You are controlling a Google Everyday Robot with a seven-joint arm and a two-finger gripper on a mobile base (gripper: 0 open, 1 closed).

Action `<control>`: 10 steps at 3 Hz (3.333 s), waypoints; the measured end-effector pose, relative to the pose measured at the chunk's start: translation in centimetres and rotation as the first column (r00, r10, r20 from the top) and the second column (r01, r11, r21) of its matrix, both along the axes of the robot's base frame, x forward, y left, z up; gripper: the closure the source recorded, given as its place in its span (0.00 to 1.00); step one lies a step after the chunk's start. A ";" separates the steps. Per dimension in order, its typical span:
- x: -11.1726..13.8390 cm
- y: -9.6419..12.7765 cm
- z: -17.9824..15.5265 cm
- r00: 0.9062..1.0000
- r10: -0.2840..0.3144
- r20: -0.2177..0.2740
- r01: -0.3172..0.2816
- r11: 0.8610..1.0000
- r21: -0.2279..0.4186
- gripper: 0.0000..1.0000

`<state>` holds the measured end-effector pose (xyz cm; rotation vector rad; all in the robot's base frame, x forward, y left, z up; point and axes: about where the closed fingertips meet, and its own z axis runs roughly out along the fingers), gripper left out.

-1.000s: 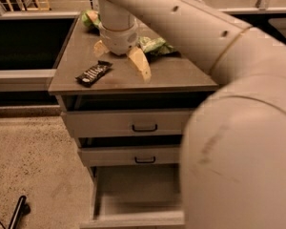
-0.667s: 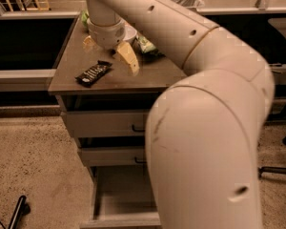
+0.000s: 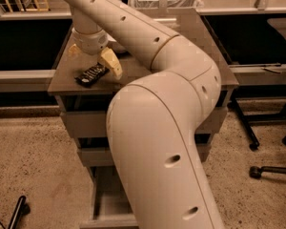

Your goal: Place rxbar chocolate into bottom drawer

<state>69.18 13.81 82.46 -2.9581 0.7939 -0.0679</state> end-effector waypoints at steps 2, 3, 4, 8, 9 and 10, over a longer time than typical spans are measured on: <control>0.6 1.3 -2.0 0.999 0.024 -0.041 -0.024 1.000 0.003 0.39; 0.7 1.0 -1.9 0.999 0.018 -0.040 -0.018 1.000 0.000 0.39; 0.7 0.8 -1.7 0.999 0.013 -0.039 -0.013 1.000 -0.002 0.39; -1.2 -0.9 0.7 0.998 -0.014 -0.065 0.021 0.995 0.102 0.75; -7.0 -3.7 4.4 0.994 0.034 -0.107 0.002 0.946 0.325 0.97; -12.7 -6.2 7.2 0.991 0.074 -0.110 -0.009 0.865 0.502 1.00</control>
Offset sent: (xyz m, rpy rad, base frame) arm -0.0169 -0.0092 -0.0283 -0.0938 0.2011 0.0440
